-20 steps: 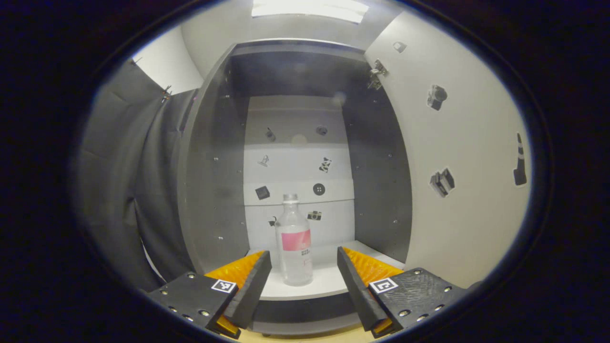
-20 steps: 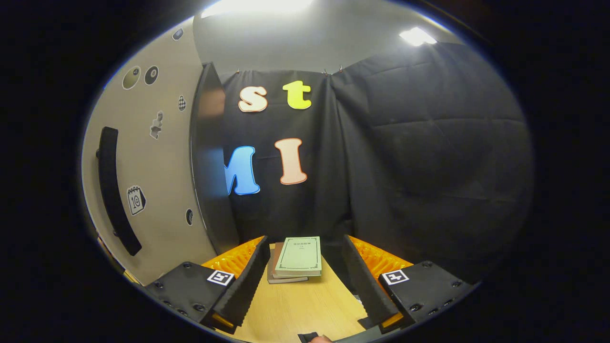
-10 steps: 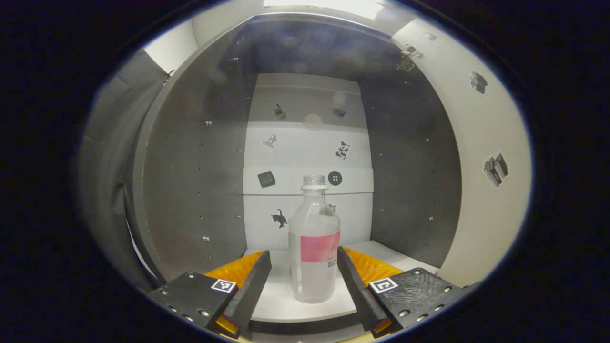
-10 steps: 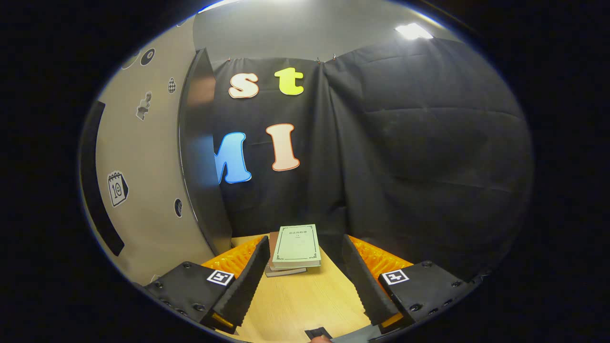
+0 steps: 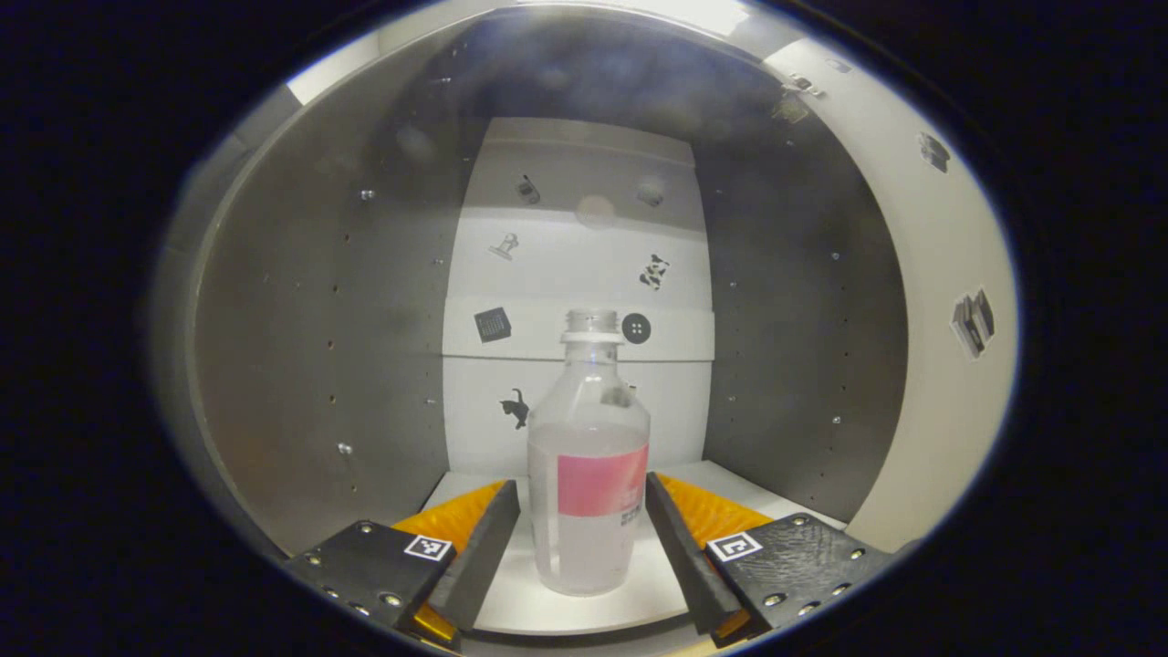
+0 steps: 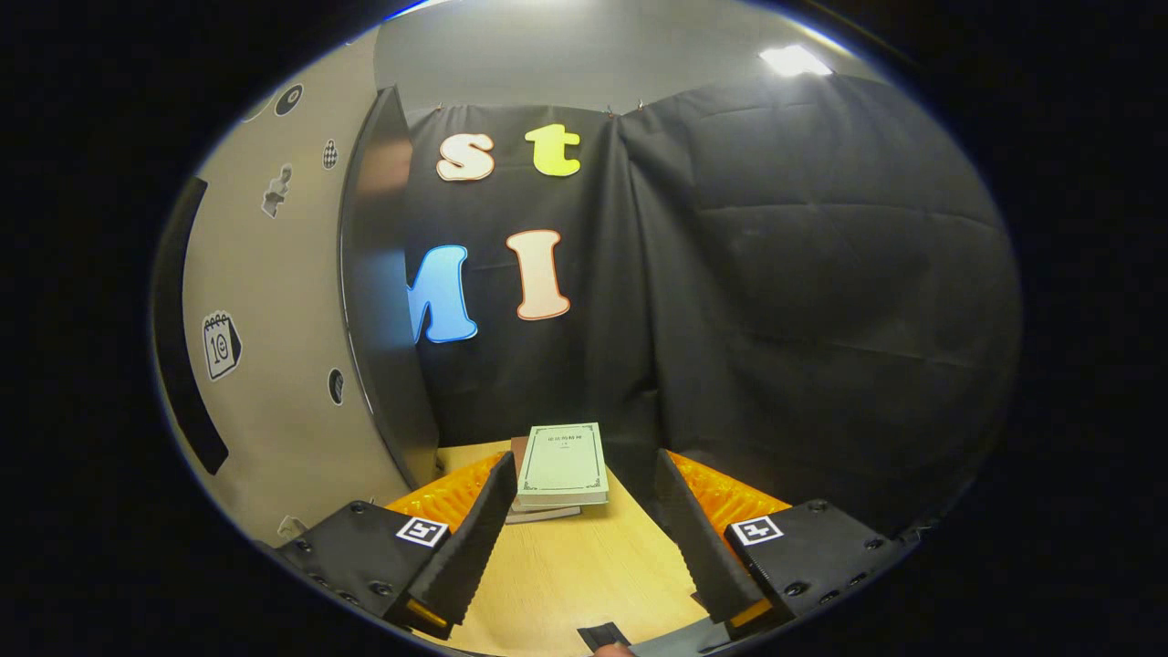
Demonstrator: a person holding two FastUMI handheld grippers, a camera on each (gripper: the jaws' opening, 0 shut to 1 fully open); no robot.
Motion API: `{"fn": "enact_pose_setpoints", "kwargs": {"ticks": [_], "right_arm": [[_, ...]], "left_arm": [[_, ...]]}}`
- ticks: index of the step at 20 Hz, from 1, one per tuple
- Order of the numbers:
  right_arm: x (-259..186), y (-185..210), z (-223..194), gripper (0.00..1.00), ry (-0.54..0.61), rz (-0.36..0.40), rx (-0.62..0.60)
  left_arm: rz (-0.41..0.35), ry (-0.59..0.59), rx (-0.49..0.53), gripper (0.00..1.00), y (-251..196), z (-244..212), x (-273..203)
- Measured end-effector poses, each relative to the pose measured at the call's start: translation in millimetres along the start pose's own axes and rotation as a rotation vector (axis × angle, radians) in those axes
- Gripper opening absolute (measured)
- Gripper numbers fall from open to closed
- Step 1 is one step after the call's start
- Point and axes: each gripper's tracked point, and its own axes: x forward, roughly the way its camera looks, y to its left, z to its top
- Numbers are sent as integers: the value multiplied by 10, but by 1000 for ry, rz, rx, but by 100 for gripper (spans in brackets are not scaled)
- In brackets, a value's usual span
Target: Open the cabinet door with the right hand, grasp the bottle in the cabinet with the left hand and place it on the coaster, then close the cabinet door with the right hand.
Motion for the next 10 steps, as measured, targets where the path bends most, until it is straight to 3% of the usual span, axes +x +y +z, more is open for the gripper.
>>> {"fn": "enact_pose_setpoints", "kwargs": {"ticks": [1, 3, 4, 5, 10], "right_arm": [[-6, -16, 14, 96, -4, -1, 7], [-23, -41, 30, 96, -11, 0, 21], [-22, -43, 29, 96, -14, 2, 23], [-23, -51, 34, 97, -16, 5, 22], [-10, -29, 75, 97, -29, 55, 13]], "left_arm": [[-5, -8, 0, 88, -14, 30, 3], [2, -10, 7, 74, -12, 74, -43], [4, -15, 6, 72, -7, 120, -99], [2, -28, 0, 76, -13, 168, -175], [26, -85, 13, 73, 45, 388, -643]]}}
